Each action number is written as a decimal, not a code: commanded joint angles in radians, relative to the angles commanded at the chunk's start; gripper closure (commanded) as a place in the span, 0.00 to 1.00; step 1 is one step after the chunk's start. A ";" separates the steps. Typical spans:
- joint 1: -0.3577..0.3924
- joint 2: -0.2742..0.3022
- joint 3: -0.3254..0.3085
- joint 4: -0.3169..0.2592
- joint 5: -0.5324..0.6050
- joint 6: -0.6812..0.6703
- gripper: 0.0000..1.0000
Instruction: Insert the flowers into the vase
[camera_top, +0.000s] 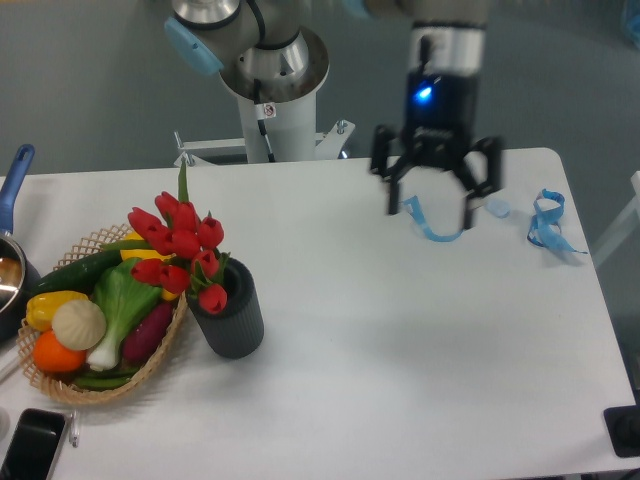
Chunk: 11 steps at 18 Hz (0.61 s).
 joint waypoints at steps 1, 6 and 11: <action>0.016 0.001 0.008 -0.039 0.043 0.078 0.00; 0.078 0.018 0.109 -0.344 0.129 0.365 0.00; 0.155 0.070 0.083 -0.427 0.133 0.530 0.00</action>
